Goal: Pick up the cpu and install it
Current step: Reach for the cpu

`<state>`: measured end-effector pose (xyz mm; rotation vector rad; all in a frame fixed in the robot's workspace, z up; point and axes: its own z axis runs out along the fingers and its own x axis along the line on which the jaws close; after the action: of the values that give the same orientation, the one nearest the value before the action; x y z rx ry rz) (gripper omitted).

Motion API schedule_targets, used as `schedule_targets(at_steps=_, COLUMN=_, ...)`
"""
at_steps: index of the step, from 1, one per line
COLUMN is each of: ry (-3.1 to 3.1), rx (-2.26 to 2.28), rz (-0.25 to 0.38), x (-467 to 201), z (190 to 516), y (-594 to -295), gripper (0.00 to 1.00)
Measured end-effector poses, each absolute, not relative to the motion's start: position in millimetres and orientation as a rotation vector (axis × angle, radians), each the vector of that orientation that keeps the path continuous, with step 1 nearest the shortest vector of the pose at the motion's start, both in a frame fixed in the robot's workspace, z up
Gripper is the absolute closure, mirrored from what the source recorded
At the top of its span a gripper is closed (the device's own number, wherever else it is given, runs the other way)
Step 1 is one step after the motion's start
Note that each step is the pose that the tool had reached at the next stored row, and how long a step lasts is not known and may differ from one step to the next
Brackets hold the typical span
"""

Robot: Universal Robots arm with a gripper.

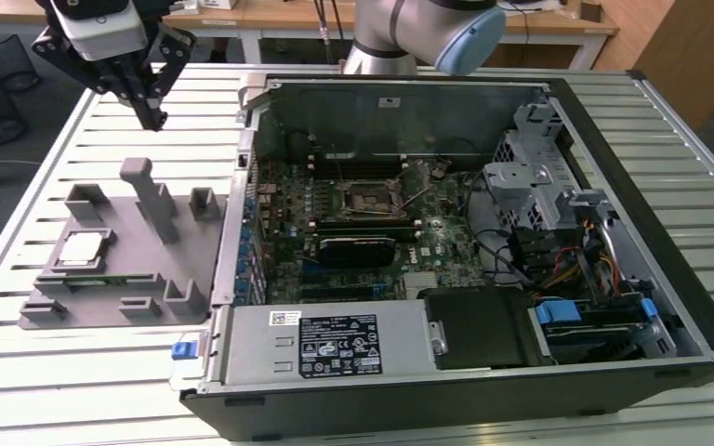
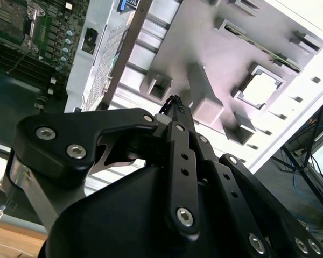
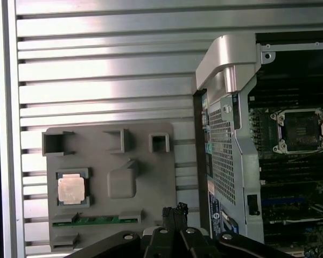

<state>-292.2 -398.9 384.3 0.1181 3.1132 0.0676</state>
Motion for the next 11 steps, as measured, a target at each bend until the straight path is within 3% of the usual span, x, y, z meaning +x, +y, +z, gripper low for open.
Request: schedule_targets(at_steps=11, ry=3.113, rx=0.118, rz=0.068, x=-302.9, z=383.5, y=-398.9, gripper=0.89)
